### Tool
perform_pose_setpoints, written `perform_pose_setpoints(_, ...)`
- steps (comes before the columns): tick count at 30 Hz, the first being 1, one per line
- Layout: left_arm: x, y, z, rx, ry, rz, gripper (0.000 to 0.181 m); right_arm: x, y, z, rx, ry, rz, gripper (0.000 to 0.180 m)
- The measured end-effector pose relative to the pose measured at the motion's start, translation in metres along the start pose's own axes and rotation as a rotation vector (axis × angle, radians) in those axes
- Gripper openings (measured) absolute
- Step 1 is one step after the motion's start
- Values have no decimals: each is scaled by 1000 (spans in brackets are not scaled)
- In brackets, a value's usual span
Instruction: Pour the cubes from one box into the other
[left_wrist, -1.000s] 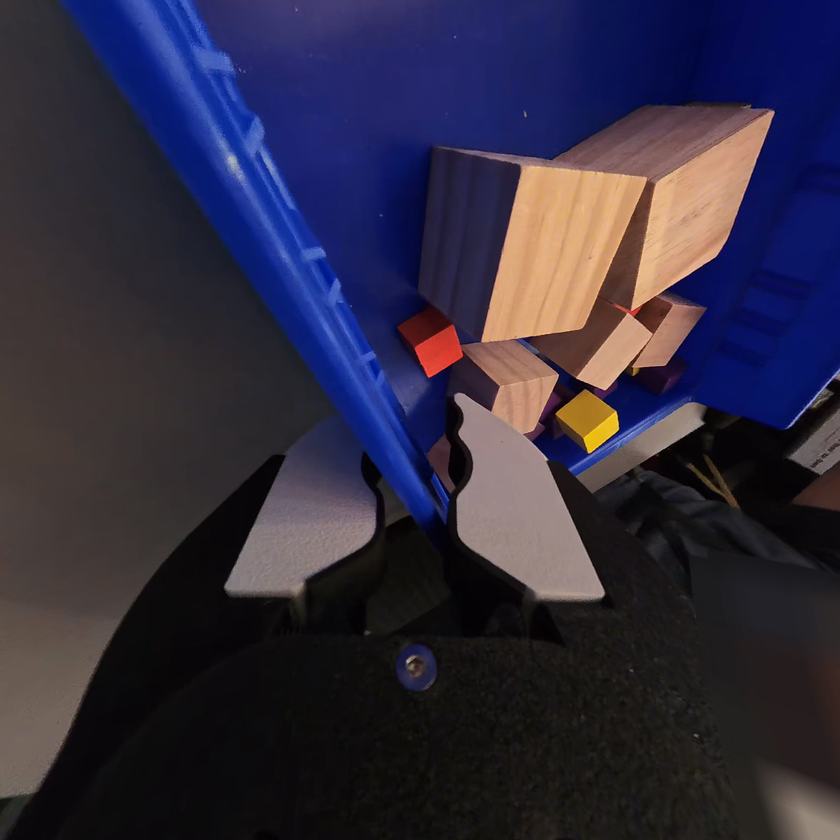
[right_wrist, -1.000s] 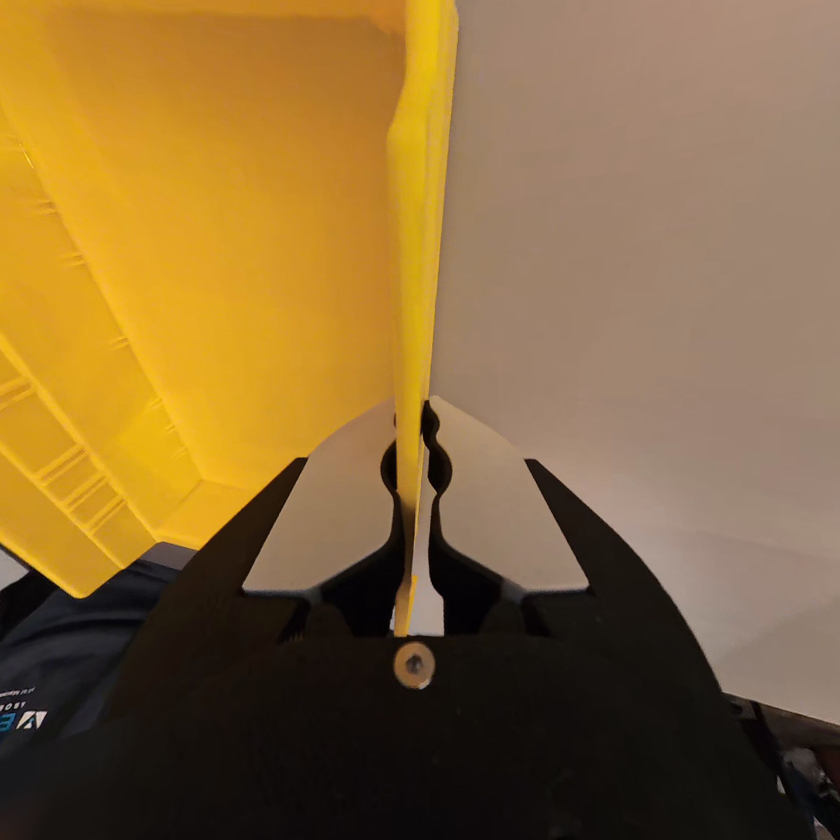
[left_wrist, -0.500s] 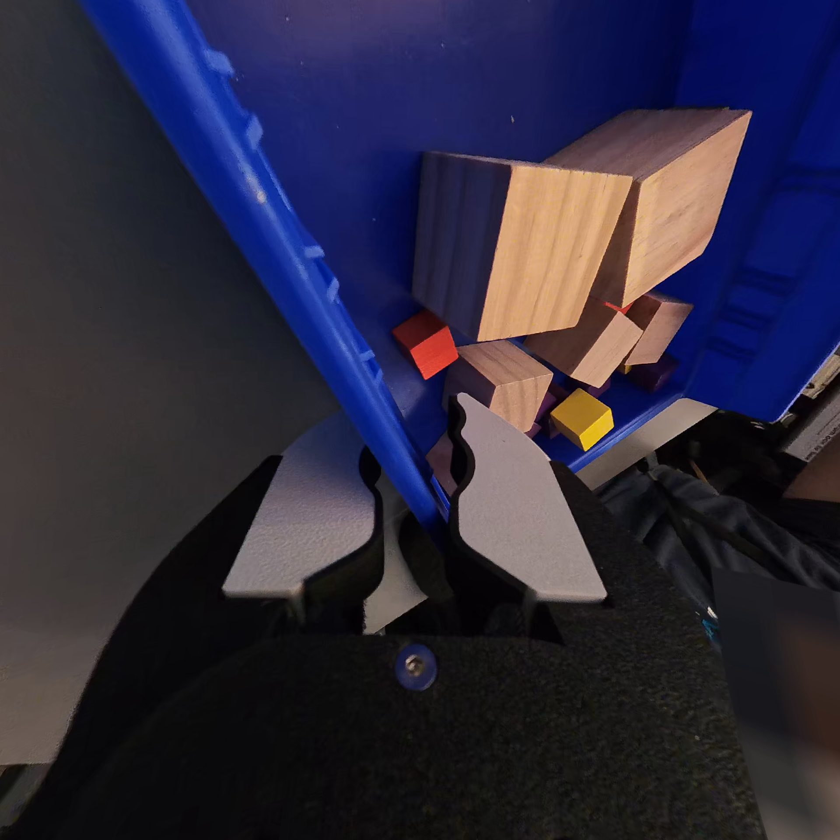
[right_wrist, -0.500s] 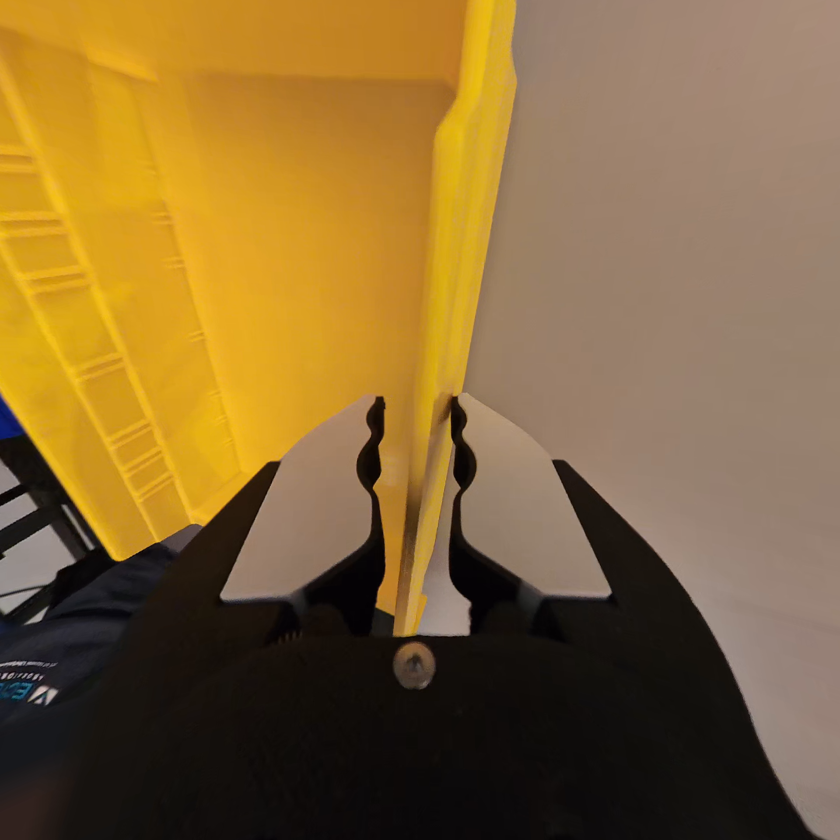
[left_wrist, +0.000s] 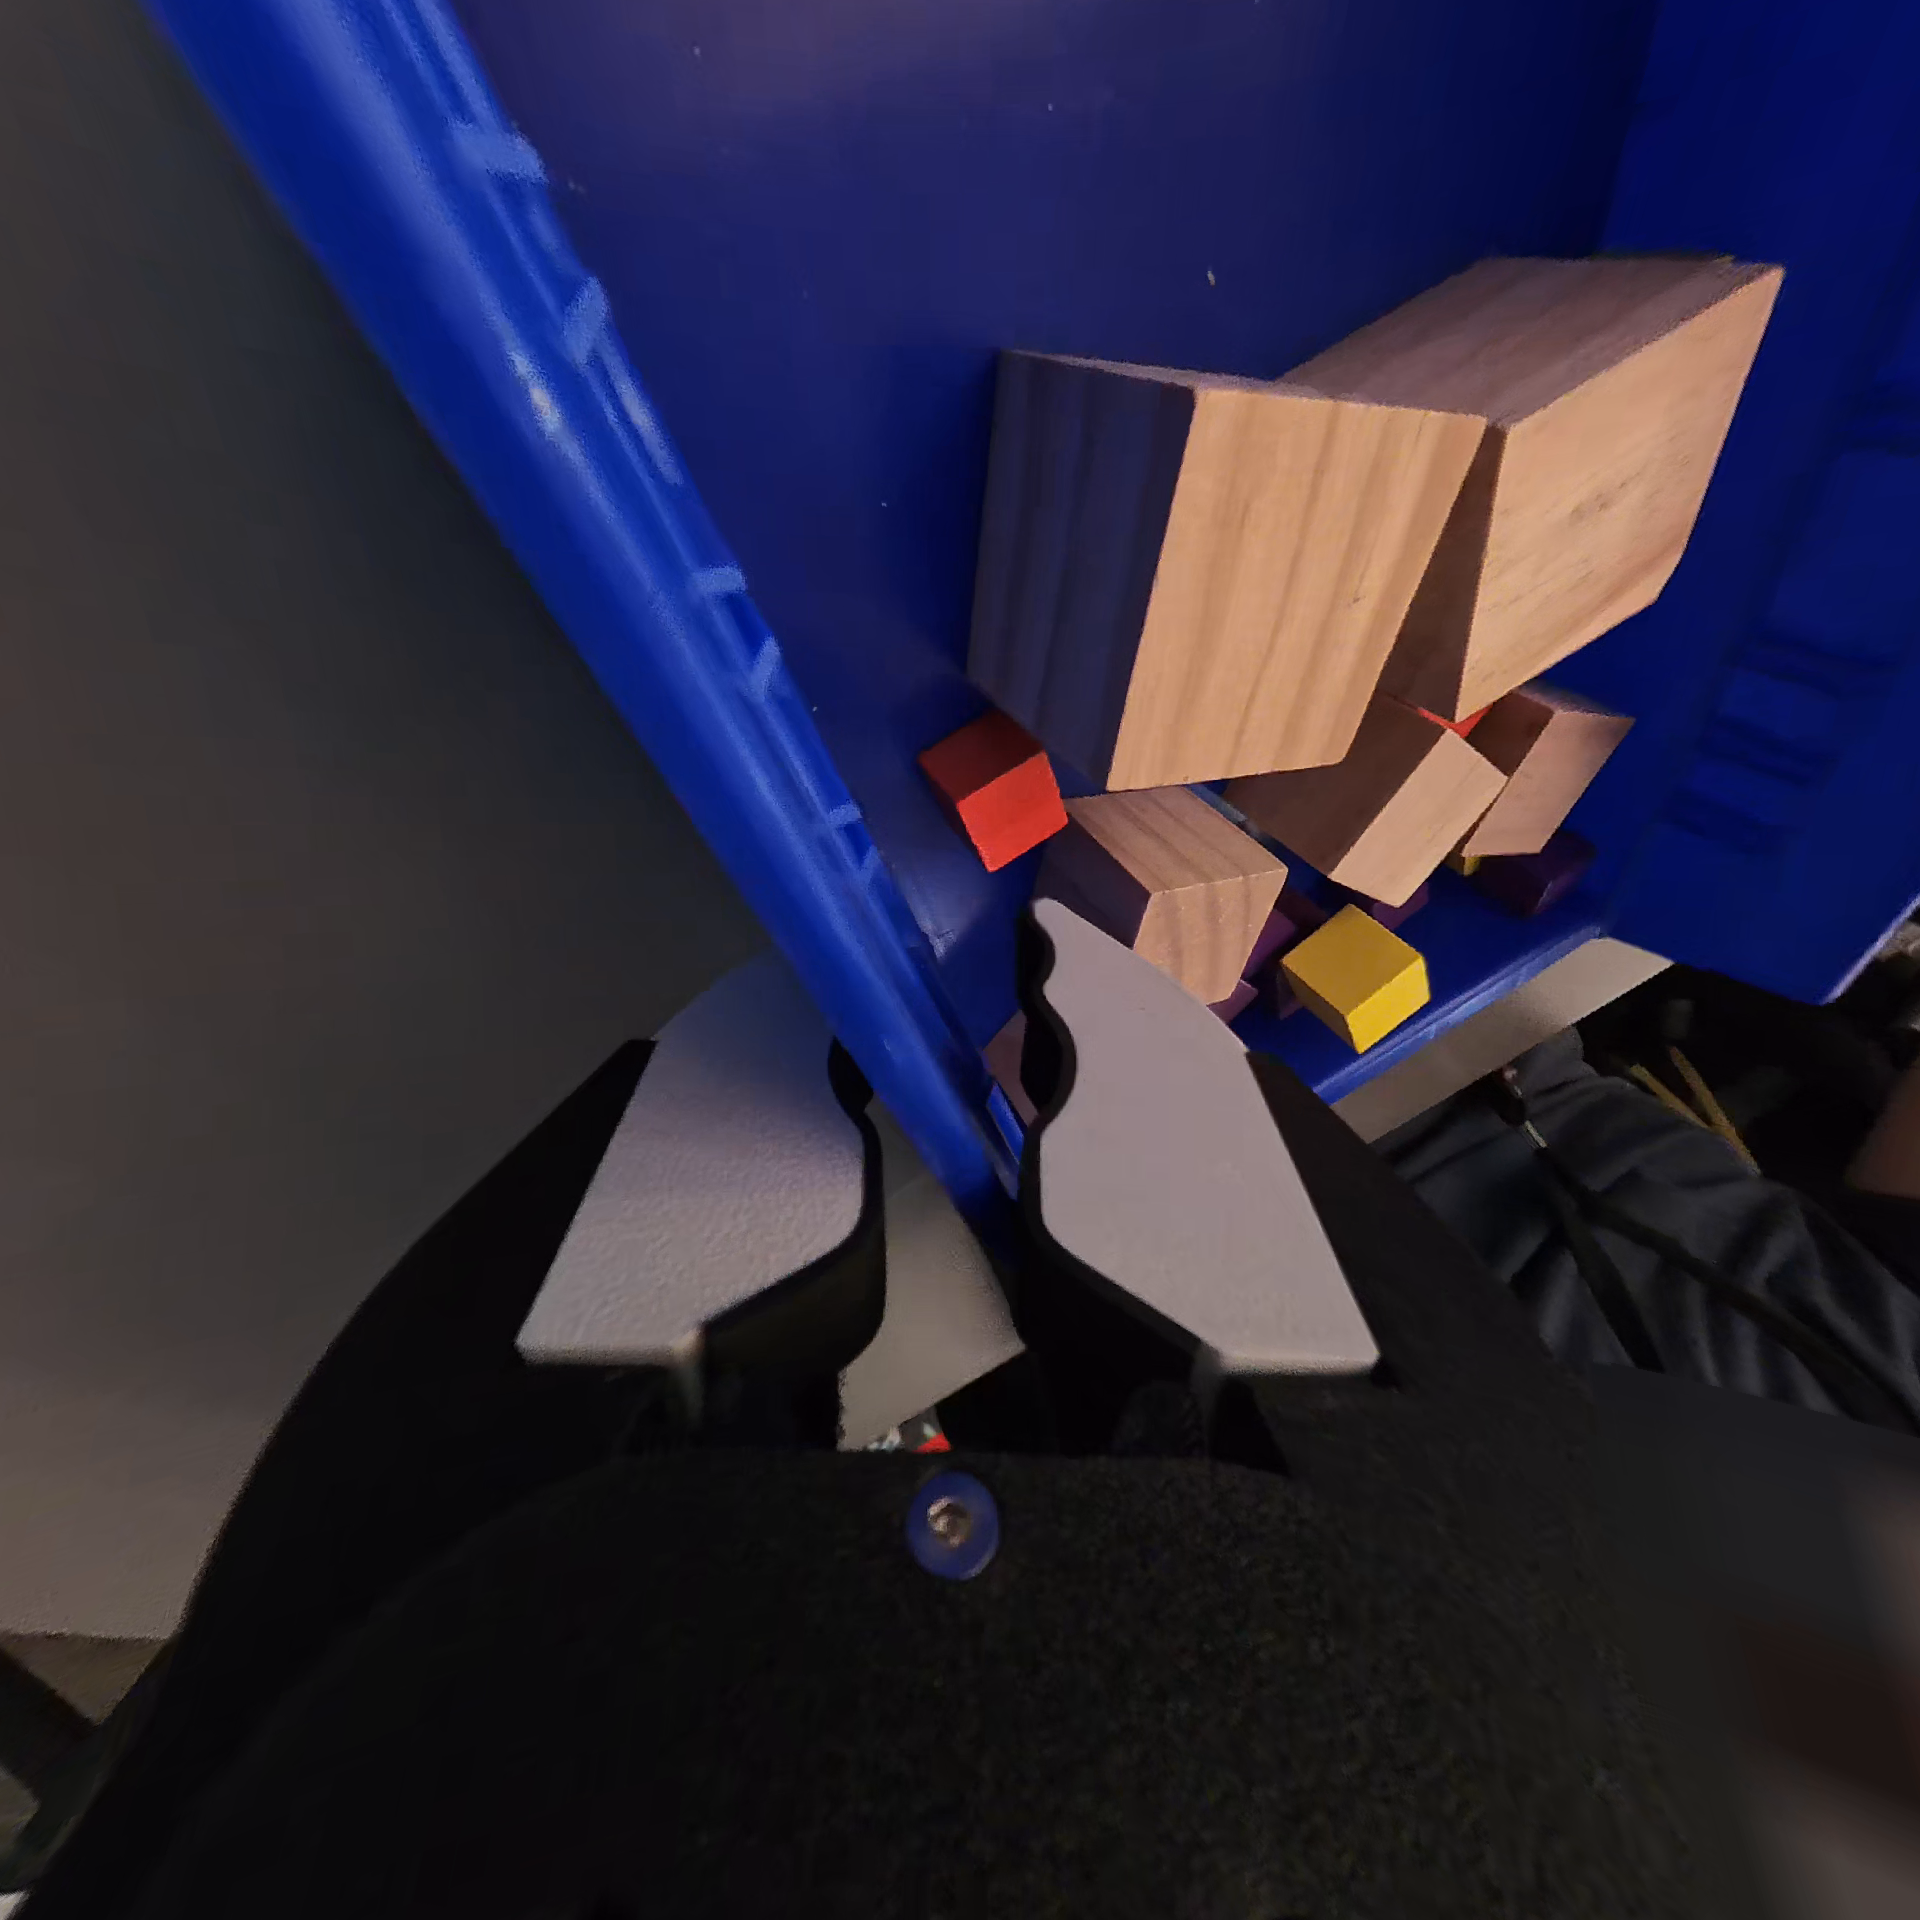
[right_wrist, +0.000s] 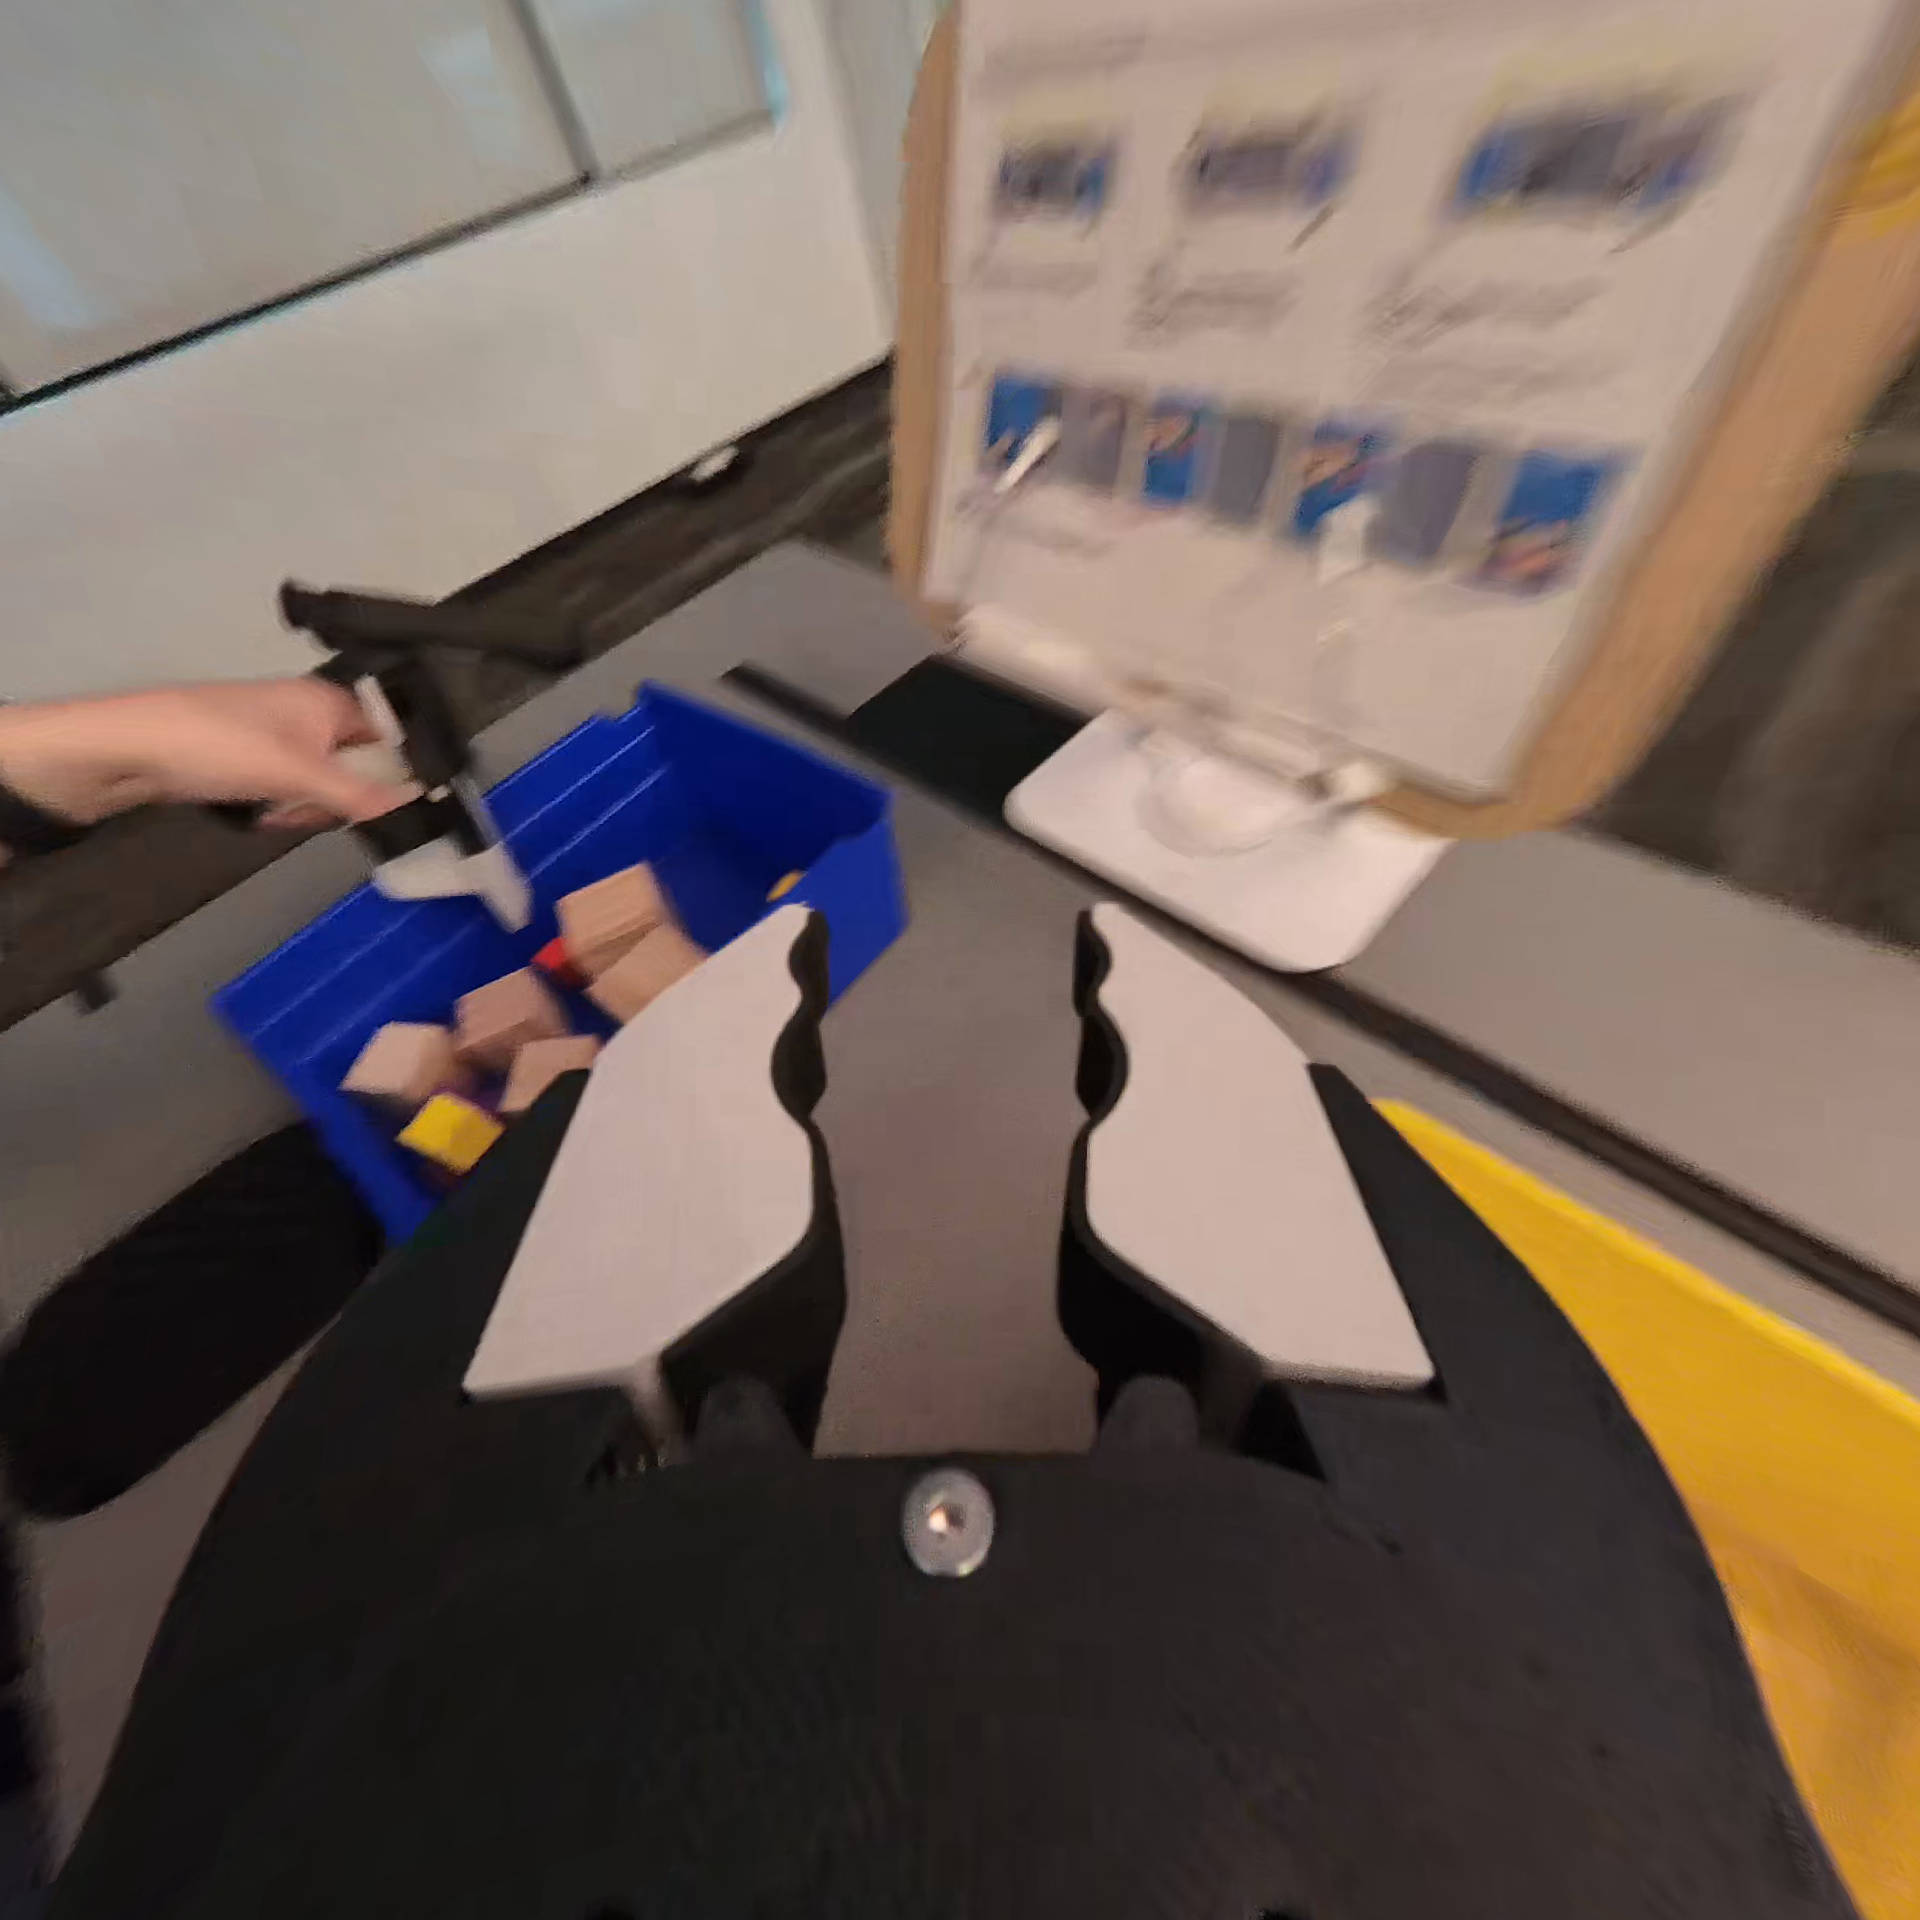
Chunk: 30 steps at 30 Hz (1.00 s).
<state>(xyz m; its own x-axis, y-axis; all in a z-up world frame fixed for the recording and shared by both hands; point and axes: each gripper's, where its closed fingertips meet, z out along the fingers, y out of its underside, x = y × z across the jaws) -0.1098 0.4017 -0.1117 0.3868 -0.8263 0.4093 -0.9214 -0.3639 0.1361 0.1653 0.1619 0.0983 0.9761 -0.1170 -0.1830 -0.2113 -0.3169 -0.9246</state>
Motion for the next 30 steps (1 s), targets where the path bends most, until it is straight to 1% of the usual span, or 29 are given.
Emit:
perform_pose_setpoints(2, -5, -2, -1, 2, -39, 3, 20, -36, 23, 51, -115, -92, 81, 57)
perform_pose_setpoints(3, -6, -2, -2, 1, -58, 5, 18, -51, 33, 74, -141, -119, 108, 61)
perform_pose_setpoints(5, -10, -4, -3, 0, -97, 11, 16, -69, 57, 114, -232, -112, 133, 67)
perform_pose_setpoints(7, -15, -6, -5, 1, -141, 19, 13, -79, 84, 146, -374, -74, 162, 70)
perform_pose_setpoints(10, -21, -9, -7, 9, -192, 36, 11, -92, 119, 177, -586, -22, 187, 71)
perform_pose_setpoints(12, -21, -10, -7, 23, -187, 30, 11, -101, 132, 189, -679, 13, 187, 71)
perform_pose_setpoints(14, -22, -10, -8, 47, -180, 11, 11, -99, 144, 196, -766, 95, 156, 64)
perform_pose_setpoints(17, -25, -9, -9, 63, -214, 2, 11, -99, 152, 204, -846, 145, 184, 58)
perform_pose_setpoints(22, -26, -10, -9, 86, -226, -14, 10, -93, 171, 214, -950, 206, 211, 44)
perform_pose_setpoints(24, -26, -10, -9, 88, -215, -28, 10, -96, 173, 218, -964, 194, 243, 29)
perform_pose_setpoints(27, -25, -9, -8, 73, -214, -38, 10, -95, 174, 217, -997, 202, 265, 26)
perform_pose_setpoints(28, -25, -9, -8, 58, -218, -39, 10, -94, 174, 217, -998, 204, 283, 22)
perform_pose_setpoints(30, -25, -8, -8, 36, -232, -48, 9, -95, 175, 217, -1007, 197, 334, 19)
